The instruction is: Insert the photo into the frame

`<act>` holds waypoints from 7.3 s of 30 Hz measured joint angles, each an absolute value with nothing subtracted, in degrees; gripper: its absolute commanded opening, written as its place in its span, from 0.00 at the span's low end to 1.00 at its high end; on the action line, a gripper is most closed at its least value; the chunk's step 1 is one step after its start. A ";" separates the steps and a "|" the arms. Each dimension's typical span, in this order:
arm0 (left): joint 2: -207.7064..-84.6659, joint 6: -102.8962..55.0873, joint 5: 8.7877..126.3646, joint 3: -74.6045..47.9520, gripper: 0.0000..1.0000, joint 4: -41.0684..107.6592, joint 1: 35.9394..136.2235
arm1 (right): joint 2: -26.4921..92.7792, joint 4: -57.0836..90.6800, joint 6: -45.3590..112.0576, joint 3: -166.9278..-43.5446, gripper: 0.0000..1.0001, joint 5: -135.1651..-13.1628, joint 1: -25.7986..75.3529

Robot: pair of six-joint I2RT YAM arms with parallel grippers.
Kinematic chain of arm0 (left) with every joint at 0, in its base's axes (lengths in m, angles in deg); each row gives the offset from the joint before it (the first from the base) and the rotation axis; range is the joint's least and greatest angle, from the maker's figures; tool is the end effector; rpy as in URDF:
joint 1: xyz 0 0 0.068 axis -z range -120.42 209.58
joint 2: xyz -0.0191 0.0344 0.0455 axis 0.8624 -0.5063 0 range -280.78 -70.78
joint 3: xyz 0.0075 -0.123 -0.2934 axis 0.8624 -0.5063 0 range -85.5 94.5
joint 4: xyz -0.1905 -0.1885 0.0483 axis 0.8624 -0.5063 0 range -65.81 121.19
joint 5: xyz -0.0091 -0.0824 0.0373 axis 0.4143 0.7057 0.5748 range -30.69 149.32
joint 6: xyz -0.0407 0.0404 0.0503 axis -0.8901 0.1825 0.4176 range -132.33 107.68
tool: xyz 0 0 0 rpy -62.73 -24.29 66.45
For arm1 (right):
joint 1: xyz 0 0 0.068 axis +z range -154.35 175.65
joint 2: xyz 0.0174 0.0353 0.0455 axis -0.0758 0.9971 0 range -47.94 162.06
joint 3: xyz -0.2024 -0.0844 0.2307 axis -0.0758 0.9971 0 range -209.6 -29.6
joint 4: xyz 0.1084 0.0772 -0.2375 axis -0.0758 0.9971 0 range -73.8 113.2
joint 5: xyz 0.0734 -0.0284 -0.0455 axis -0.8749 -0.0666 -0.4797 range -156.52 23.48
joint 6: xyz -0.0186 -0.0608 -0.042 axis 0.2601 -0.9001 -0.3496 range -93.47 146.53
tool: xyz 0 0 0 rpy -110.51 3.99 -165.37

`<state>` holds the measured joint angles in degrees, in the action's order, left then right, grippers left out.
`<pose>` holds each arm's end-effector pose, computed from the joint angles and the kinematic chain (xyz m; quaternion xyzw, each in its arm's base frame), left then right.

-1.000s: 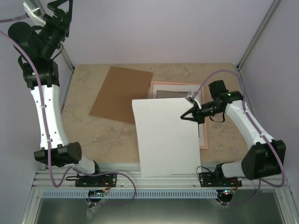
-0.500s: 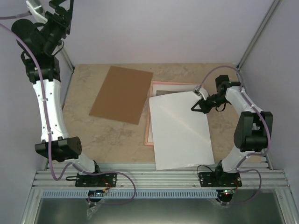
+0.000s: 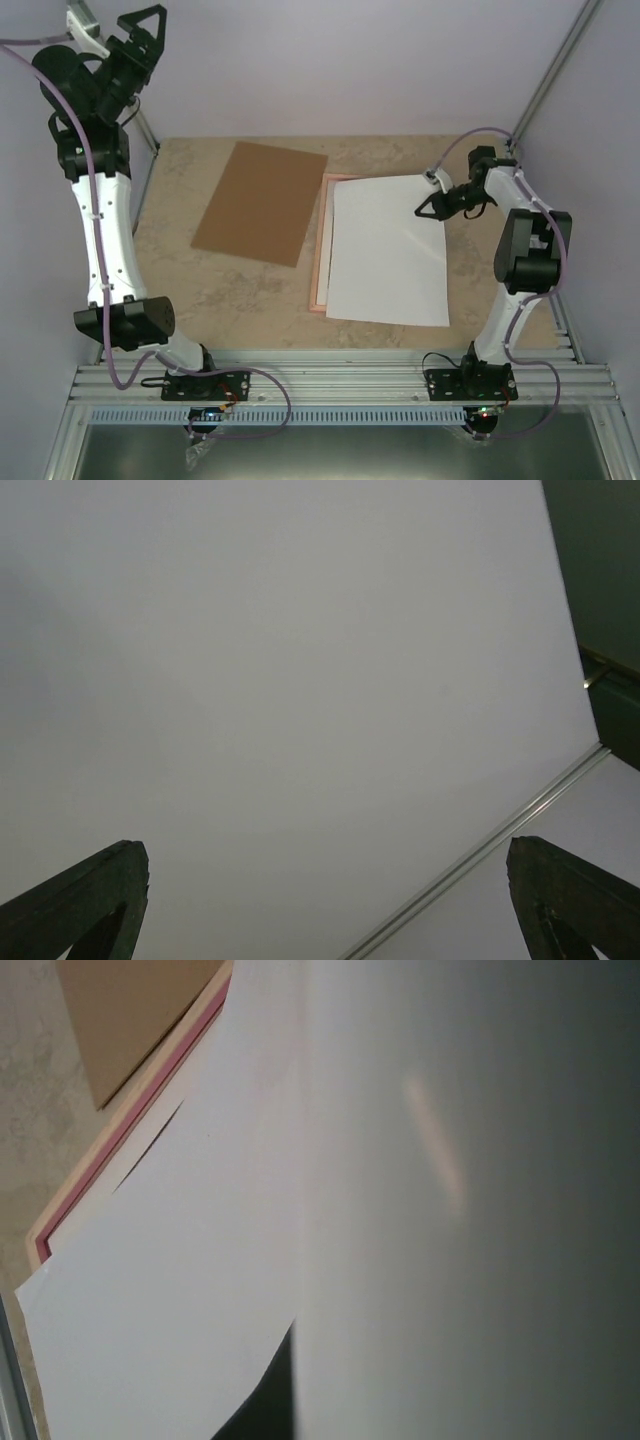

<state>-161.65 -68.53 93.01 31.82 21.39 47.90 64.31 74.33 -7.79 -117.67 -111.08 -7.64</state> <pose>0.3501 0.0359 0.6287 -0.1264 0.6040 -0.4510 0.6448 0.4142 0.0215 0.2319 -0.2716 0.8828 0.3380 0.1807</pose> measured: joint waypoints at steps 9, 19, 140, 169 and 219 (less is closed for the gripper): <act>-157.80 -63.07 92.15 21.53 0.99 19.60 47.90 | 70.08 73.68 -5.43 -121.87 0.00 -112.41 -7.57; -155.95 -60.60 91.22 14.38 0.99 19.51 48.25 | 73.10 74.48 -5.67 -125.72 0.00 -112.83 -7.27; -157.39 -54.34 86.17 6.56 0.99 19.55 55.96 | 78.89 75.58 -21.39 -127.47 0.01 -133.81 -6.39; -157.65 -53.25 85.36 5.16 1.00 19.29 56.34 | 71.08 63.51 -10.83 -117.26 0.78 -116.06 -4.58; -161.43 -0.12 73.99 -30.16 0.71 6.02 75.68 | 74.36 51.75 1.76 -116.45 0.40 -92.92 -6.24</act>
<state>-161.43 -0.12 73.99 -30.16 6.02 75.68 74.36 51.75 1.76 -116.45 -92.92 -6.24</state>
